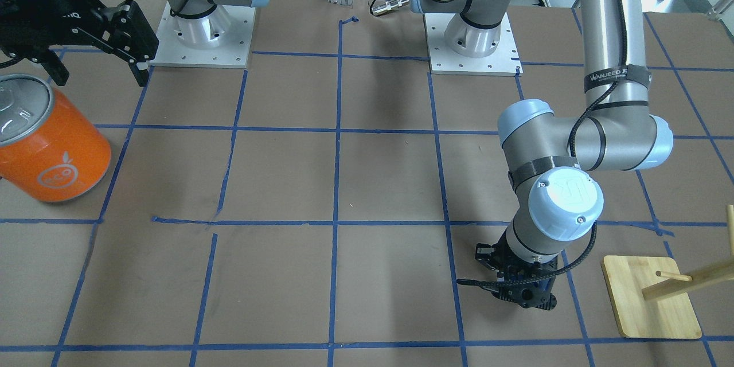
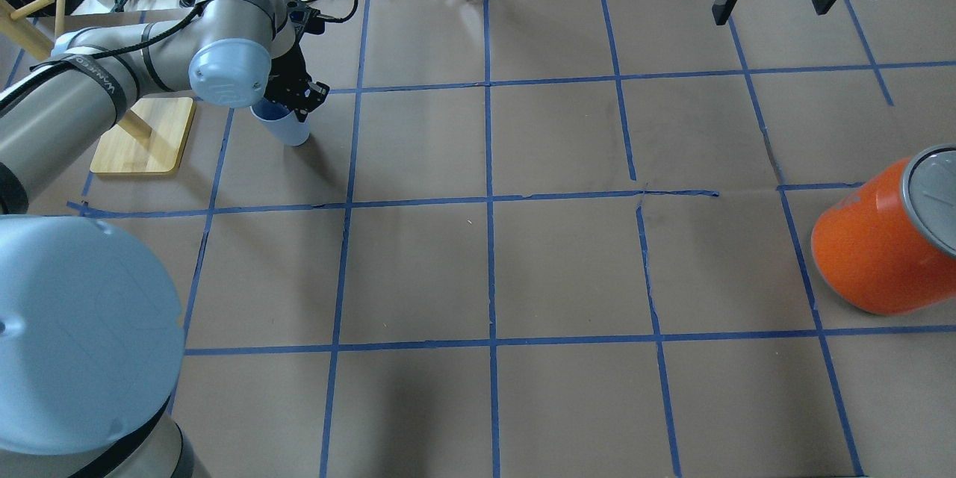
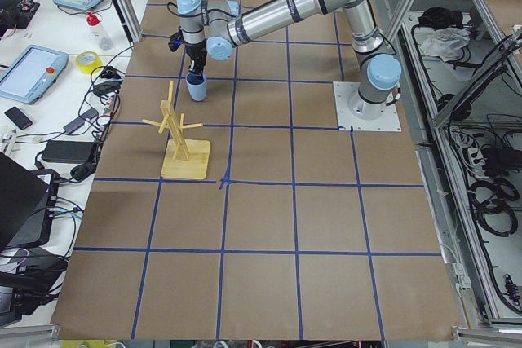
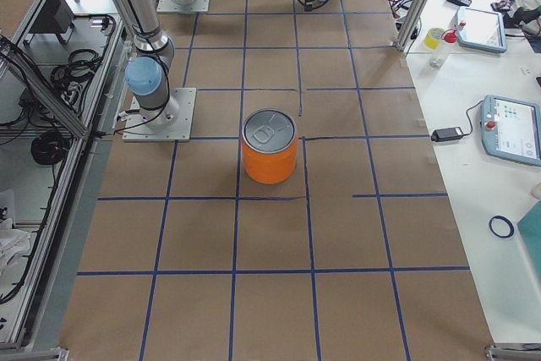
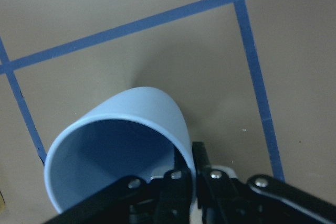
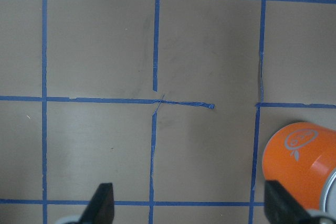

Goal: Flip cup
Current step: 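Lower the cup onto the table and open the left gripper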

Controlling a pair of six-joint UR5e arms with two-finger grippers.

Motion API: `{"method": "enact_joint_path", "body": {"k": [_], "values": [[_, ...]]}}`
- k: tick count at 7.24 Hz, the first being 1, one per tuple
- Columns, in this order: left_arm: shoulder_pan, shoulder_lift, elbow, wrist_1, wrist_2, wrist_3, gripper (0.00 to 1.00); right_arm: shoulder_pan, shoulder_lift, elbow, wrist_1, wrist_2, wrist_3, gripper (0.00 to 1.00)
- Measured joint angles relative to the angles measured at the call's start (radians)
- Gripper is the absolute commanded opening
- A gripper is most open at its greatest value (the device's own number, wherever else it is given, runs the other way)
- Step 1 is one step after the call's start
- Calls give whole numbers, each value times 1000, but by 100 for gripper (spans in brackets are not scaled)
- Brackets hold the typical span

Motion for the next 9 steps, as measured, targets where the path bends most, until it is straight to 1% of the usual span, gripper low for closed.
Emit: {"method": "enact_joint_path", "body": {"k": [1,2,6,7,9], "values": [[0,0,-1,0,1,0,85,0,-1,0,0,-2,0,100],[0,0,-2,0,2,0,100,0,-1,0,0,-3,0,100],[-1,29,1,-22,23,-2,100,0,-3,0,-1,-2,1,100],[-8,60,6,-41,18,-10,100,0,-2,0,-1,-2,2,100],[-25,164,2,-100,-54,-45,100,0,-2,0,-1,-3,2,100]]}}
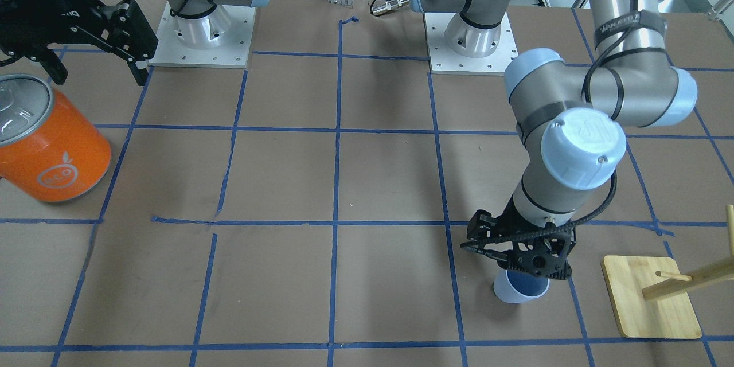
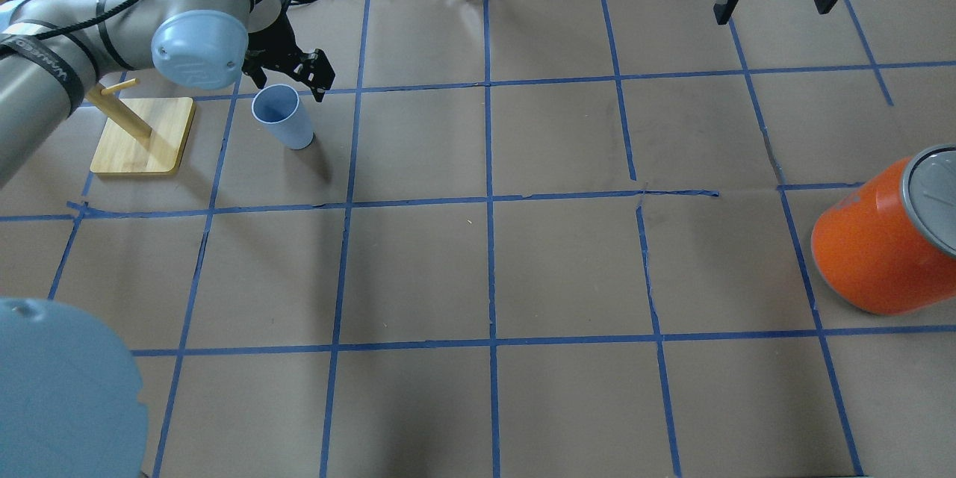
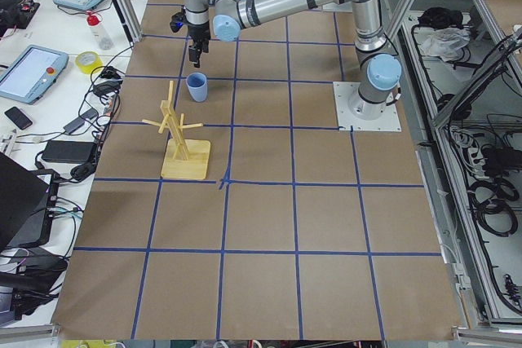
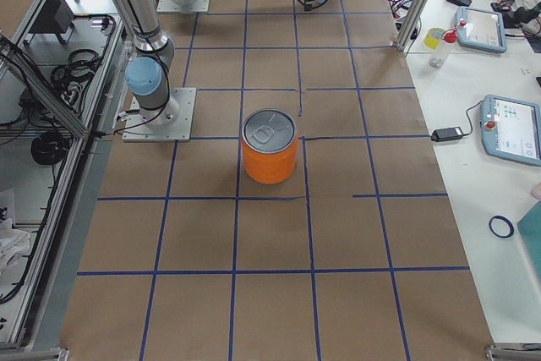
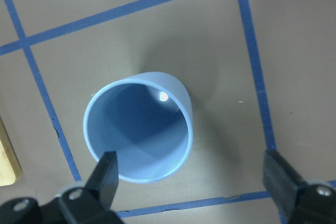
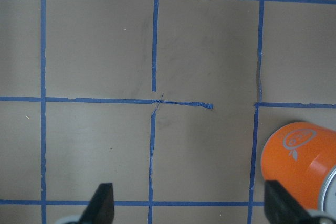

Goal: Flip cup

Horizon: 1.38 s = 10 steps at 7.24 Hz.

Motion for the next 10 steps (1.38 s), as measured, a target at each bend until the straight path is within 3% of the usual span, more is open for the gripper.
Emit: {"method": "enact_joint_path", "body": {"k": [3,5,10], "values": [[-62,212,-19,-176,-34,-79,98,0,0,0,0,-1,0,100],[-93,322,-94,-201,-36,-128,100,0,0,0,0,-1,-1,100],[-92,327,-1,-364,-39,-198,100,0,0,0,0,-2,-1,100]]}}
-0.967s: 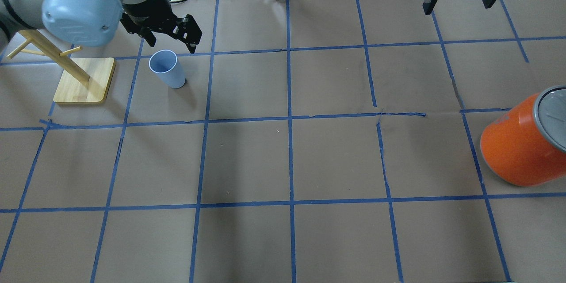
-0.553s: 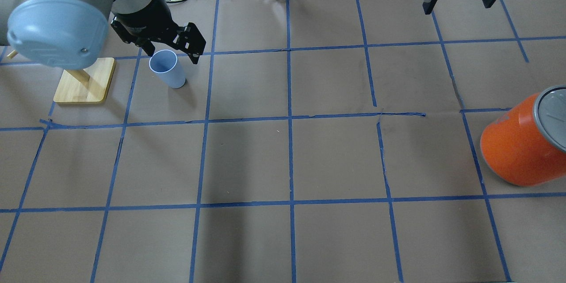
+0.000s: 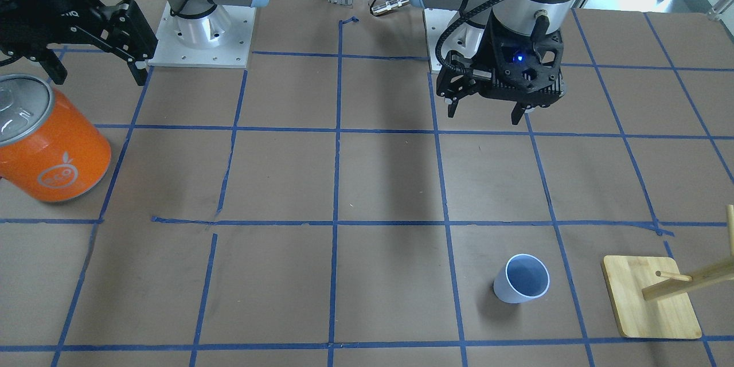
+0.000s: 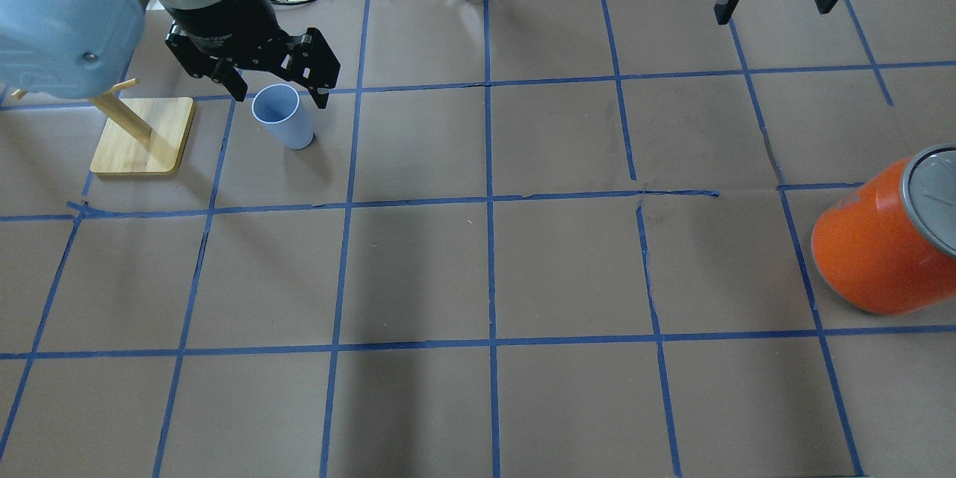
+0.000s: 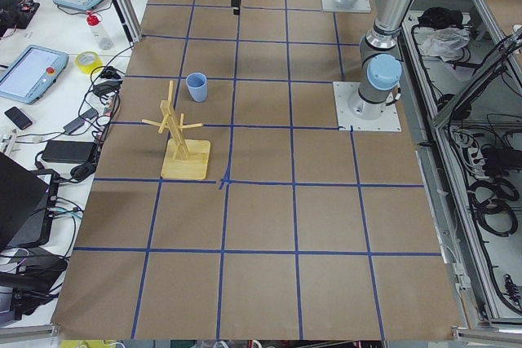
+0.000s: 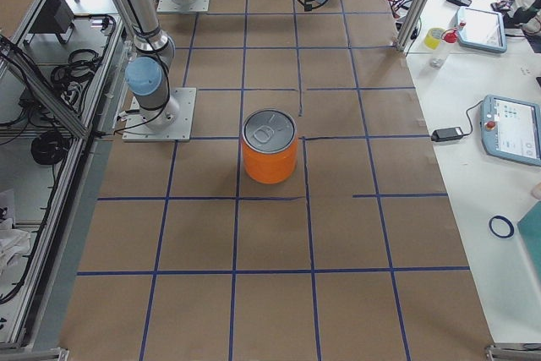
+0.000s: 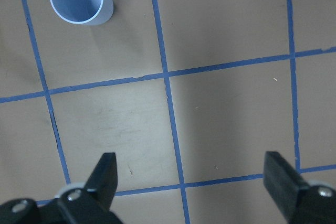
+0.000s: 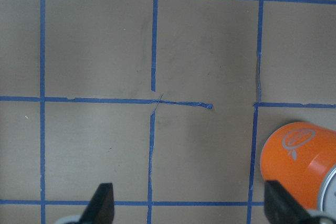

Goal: Flip cup

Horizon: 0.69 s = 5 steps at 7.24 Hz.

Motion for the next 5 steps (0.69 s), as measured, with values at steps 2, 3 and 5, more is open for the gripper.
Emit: {"method": "enact_joint_path", "body": {"k": [2,3,5], "values": [[-1,6,-8,0,-3,1,100,0,0,0,0,0,0,100],[-1,8,-9,-1,-3,2,100,0,0,0,0,0,0,100],[0,11,-13,0,2,6,100,0,0,0,0,0,0,100]]}}
